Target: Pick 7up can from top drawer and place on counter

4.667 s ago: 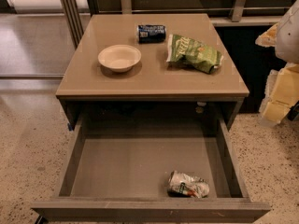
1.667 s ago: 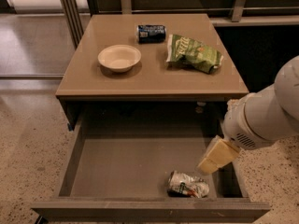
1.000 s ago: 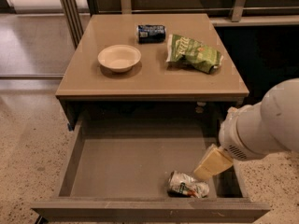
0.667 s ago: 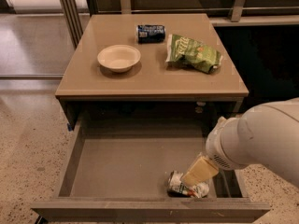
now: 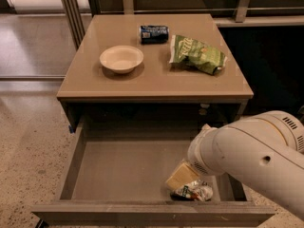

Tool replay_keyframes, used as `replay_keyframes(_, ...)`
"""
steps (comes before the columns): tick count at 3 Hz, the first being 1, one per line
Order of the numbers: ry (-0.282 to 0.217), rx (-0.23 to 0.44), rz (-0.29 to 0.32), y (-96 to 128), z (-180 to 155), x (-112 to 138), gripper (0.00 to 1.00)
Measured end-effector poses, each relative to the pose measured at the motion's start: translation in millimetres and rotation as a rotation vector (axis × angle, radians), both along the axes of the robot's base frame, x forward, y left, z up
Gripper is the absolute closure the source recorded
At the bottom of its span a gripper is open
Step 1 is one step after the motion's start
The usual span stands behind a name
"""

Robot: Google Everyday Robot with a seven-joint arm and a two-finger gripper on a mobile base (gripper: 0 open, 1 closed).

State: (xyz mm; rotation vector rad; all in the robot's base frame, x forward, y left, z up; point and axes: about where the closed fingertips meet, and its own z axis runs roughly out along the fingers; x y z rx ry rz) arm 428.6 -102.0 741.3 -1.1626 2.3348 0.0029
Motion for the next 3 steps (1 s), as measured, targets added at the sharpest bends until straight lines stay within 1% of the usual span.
replay_keyframes(1, -0.009, -0.020, -0.015, -4, -6, -5, 0.00)
replay_keyframes(3, -0.043, -0.040, 0.043, 4, -37, 7, 0.00)
